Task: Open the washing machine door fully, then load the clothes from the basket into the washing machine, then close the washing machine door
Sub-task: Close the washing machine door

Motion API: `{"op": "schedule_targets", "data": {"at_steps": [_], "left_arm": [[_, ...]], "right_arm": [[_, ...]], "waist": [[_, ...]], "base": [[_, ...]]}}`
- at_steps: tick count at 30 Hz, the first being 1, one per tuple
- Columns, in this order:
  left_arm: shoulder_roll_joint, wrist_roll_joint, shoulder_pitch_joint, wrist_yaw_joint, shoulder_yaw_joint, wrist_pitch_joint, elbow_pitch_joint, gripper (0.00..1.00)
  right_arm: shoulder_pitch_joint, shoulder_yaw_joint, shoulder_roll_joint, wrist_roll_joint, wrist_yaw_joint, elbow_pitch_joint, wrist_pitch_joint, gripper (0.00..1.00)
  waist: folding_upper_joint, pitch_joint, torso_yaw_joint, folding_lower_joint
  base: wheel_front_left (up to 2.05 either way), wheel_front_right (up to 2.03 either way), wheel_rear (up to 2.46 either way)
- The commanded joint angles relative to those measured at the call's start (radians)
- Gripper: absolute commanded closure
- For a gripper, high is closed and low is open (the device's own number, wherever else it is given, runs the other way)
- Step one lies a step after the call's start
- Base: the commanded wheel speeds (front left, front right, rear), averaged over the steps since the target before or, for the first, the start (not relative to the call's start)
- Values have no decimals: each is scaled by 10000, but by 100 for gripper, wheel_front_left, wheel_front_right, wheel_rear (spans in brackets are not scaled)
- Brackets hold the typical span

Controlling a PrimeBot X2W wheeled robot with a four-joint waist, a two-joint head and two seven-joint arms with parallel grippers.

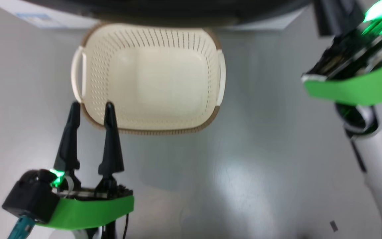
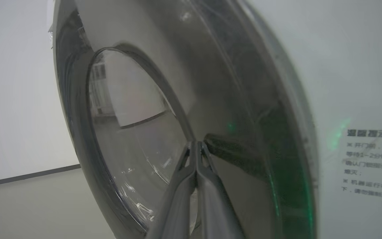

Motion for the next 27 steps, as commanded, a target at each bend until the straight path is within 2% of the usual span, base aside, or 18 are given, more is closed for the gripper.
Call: {"op": "schedule_targets", "data": {"at_steps": [1,5,12,27], "left_arm": [[81,1,-170,136,162,-61,-478,0],[81,235,-509,394,-257,-61,-937,0],[81,376,-349,591,-248,-61,-1198,0],[81,291,-325,488,-139,-61,-819,0]], "right_arm": [[-132,-5,40,156,12,-230,-46,100],[-901,-20,-79,84,12,-42,-46,100],[-1772,-107,-267,-66,12,346,-46,100],[-1529,-32,-445,-212,12,563,-46,100]], "waist": [[-1,1022,38,0],[-1,1465,90,0],[-1,1605,110,0],[-1,855,80,0]], "base": [[0,0,0],[0,0,0],[0,0,0],[0,0,0]]}}
